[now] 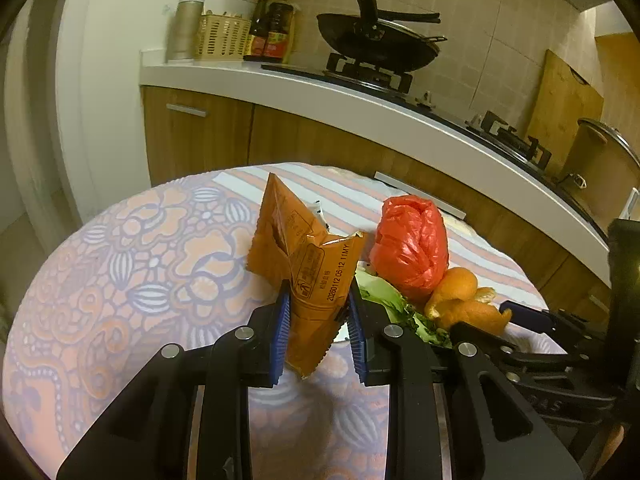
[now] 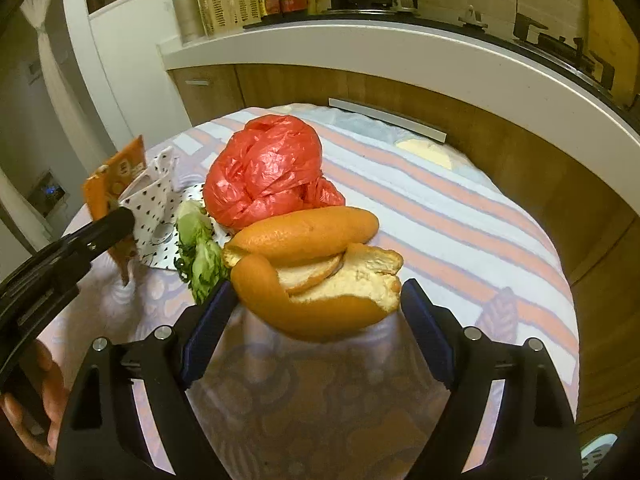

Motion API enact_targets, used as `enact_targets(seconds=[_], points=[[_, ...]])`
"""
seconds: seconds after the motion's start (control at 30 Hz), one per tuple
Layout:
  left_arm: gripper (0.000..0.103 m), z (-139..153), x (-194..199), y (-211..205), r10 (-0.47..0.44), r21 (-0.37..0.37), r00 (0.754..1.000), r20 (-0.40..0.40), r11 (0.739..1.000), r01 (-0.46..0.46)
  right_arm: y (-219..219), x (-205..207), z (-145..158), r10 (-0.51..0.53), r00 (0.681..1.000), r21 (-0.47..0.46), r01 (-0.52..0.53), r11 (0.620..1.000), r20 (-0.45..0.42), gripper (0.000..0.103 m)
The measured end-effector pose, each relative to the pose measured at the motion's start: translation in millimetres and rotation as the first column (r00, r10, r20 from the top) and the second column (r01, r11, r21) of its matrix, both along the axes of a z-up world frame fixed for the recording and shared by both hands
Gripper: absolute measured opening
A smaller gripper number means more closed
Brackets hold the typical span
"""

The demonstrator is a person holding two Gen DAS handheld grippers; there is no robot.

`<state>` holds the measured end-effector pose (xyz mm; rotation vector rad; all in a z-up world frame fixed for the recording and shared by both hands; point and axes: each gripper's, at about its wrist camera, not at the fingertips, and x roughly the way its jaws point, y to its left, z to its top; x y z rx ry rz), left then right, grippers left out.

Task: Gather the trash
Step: 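Grasp the orange snack wrapper with the left tool while the right tool grasps a bread roll half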

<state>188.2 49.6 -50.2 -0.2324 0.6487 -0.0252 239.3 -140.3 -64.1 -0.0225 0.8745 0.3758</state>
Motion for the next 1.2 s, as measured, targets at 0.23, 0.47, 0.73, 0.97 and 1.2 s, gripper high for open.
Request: enact_targets(seconds=[0.23,0.47,0.73,0.97,1.2], points=[[0.023,8,-9,1,-0.015,-0.017,0.999,0.036,1.0,0.016,-10,-12,7,-0.011,1.0,0.034,0.01,0.999,0.027,0.041],[0.023,25,-33,4,-0.019,-0.015,0.997,0.069,1.0,0.02,-16,-34,16,0.022,0.999,0.055,-0.025,0.998,0.041,0.017],[0.023,29,-54,13,-0.025,-0.031,0.997,0.078,0.999,0.028,-46,-61,18,-0.006,0.999,0.057,0.004,0.998,0.038,0.02],[0.023,26,-57,15,-0.034,-0.036,0.997,0.073,0.999,0.036,-51,-60,7,-0.027,1.0,0.058,0.027,0.998,0.007,0.068],[0.023,25,-55,13,-0.048,-0.037,0.996,0.071,0.998,0.051,-21,-45,-13,0.023,0.997,0.0,-0.023,1.0,-0.071,0.08]])
